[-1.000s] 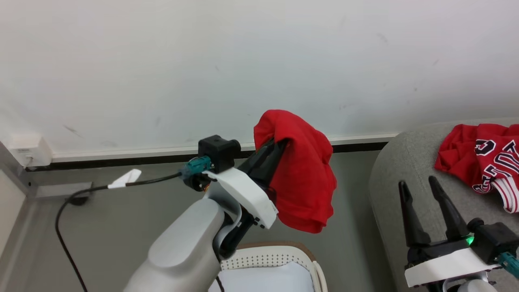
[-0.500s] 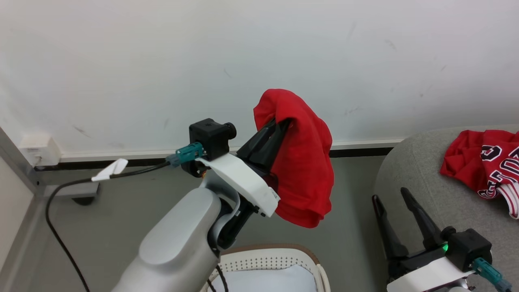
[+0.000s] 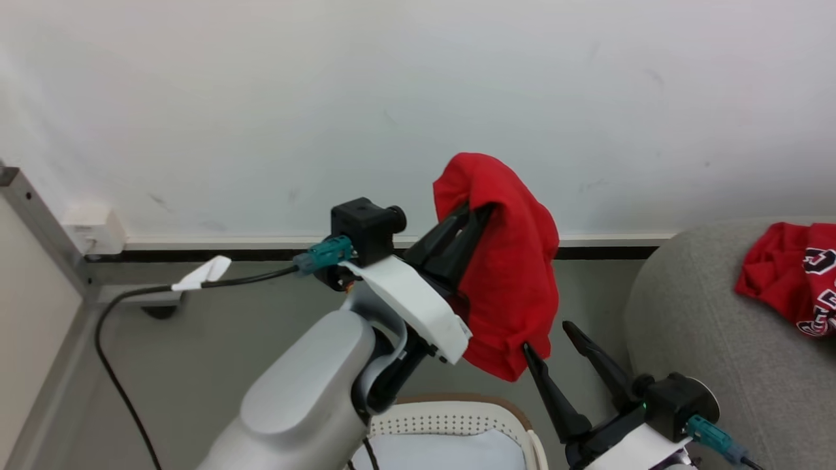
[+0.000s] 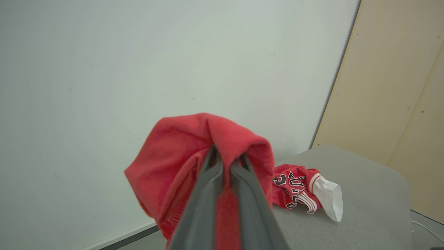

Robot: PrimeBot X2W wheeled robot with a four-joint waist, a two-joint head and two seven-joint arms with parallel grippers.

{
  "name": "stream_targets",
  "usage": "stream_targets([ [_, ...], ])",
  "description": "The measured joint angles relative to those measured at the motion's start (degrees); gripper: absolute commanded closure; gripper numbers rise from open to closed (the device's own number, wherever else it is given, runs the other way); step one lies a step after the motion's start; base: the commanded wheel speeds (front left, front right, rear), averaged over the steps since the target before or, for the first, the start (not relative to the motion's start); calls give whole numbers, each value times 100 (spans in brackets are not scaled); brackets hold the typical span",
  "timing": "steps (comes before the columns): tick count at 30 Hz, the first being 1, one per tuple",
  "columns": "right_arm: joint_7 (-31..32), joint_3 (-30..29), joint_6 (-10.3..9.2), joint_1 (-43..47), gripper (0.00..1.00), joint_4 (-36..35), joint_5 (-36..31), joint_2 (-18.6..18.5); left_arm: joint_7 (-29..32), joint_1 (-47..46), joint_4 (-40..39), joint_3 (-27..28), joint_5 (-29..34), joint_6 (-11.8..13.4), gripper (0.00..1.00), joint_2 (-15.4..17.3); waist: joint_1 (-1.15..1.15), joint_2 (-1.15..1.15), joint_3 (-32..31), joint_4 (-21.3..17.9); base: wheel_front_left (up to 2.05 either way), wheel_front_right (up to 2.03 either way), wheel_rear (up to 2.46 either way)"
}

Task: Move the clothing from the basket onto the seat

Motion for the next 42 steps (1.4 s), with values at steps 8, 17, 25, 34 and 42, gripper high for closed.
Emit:
stream_targets([
  [8,1,98,0,-383,0,857,225,142,79,74,-80,-355,-44,-69,100,-146,0,0,-16,402,0,0,0],
  [17,0,374,0,-845,0,1655,777,38,163,63,-245,-697,-170,-141,100,-234,0,0,-67,949,0,0,0],
  [25,0,486,0,-1079,74,1714,973,-15,210,66,-223,-840,-226,-138,100,-263,0,0,-132,1362,0,0,0],
  [34,1,612,0,-1014,100,1585,1034,-105,194,112,-68,-805,-293,-86,100,-188,0,0,-157,1455,0,0,0],
  [42,1,399,0,-790,100,1151,1189,-221,-3,279,230,-776,-338,-11,100,-46,0,0,-106,1208,0,0,0],
])
